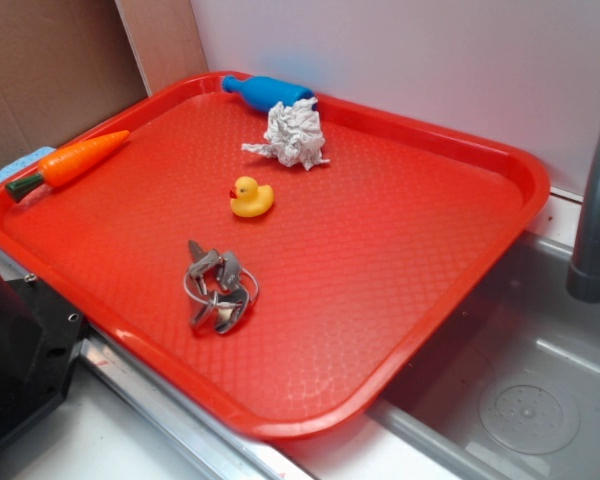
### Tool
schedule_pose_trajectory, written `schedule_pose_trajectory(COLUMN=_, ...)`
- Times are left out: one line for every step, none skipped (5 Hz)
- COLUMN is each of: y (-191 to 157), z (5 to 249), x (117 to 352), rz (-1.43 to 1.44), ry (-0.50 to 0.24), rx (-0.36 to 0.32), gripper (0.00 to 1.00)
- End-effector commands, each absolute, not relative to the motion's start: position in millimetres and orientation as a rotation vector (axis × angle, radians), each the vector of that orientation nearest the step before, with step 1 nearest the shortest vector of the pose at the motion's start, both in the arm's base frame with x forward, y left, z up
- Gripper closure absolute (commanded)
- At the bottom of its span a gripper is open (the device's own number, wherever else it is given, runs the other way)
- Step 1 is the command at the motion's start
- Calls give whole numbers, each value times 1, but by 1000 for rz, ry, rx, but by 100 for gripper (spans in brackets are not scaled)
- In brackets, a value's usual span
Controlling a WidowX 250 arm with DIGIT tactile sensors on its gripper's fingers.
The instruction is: Grab the white paper.
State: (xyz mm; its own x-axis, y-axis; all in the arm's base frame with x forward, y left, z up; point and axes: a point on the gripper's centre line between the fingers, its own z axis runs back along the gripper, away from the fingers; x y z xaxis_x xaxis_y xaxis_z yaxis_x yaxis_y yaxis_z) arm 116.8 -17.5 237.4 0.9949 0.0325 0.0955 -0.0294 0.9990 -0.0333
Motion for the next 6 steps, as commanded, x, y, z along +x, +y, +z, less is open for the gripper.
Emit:
schedule_pose_trajectory(y=-17, z=237, x=117, rz=31, ry=-96, rx=-32, gripper=0)
schedule_pose_trajectory(y=-5, z=228, x=133, rz=228, ry=-142, rx=-76, gripper=0)
schedule_pose_trajectory(y=3, z=218, x=145, rz=429, ry=-236, rx=-95, gripper=0)
schedule_pose_trajectory(y=13, z=205, x=169, rz=575, ry=-300, rx=-77, gripper=0)
schedule_pose_trajectory(y=22, z=198, x=190, rz=651, ry=-332, rx=-94, gripper=0)
schedule_pose_trajectory(y=26, z=176, x=226, rz=742, ry=-365, rx=-58, gripper=0)
